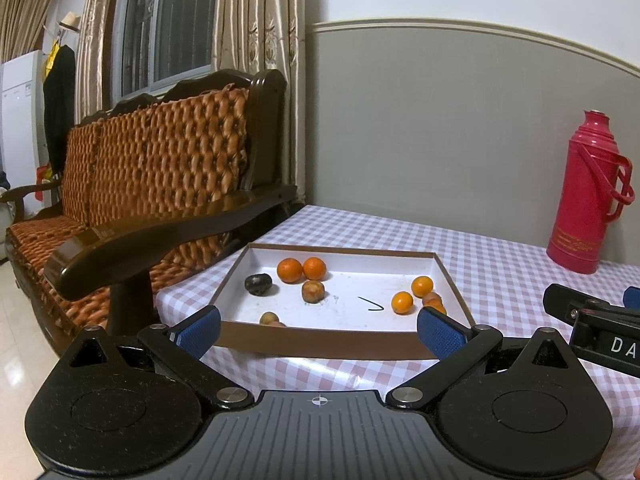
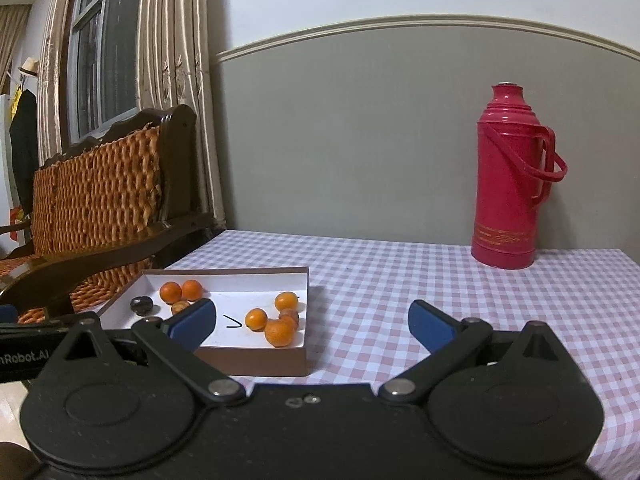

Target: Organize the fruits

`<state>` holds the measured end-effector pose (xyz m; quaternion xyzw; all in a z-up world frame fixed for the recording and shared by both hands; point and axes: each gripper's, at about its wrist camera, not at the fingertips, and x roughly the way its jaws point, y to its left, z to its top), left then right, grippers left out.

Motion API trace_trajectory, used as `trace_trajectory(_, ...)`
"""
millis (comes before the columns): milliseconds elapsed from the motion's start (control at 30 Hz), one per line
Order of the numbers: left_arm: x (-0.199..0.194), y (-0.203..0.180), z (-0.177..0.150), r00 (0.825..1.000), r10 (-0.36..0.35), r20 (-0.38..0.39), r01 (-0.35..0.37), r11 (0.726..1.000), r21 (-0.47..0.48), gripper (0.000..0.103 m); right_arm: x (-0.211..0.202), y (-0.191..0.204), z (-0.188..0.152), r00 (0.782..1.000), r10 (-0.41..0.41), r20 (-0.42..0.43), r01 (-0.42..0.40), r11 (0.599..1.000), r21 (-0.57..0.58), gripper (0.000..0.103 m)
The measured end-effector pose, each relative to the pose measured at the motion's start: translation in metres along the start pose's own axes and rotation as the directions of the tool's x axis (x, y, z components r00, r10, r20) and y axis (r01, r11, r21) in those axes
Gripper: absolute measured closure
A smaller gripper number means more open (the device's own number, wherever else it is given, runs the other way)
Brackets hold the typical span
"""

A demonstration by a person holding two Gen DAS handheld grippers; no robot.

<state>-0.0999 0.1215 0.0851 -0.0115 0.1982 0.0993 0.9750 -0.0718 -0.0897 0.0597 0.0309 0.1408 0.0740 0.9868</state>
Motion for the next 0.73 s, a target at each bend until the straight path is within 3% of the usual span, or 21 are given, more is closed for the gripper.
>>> trace_trajectory(600, 0.0003, 0.0009, -0.0009, 1.0, -0.024, 0.006, 0.024, 1.0, -0.003, 0.0, 0.0018, 0.0012, 0.0007, 1.0, 0.015, -0.006, -0.015, 1.0, 0.002, 0.006)
trace_trajectory(733, 0.0021, 0.0038, -0.0029, 0.999, -0.049, 0.002, 0.049, 0.997, -0.052, 0.0, 0.0024, 0.0021, 0.0005, 1.0, 0.017, -0.007, -0.017, 1.0, 0.005, 0.006)
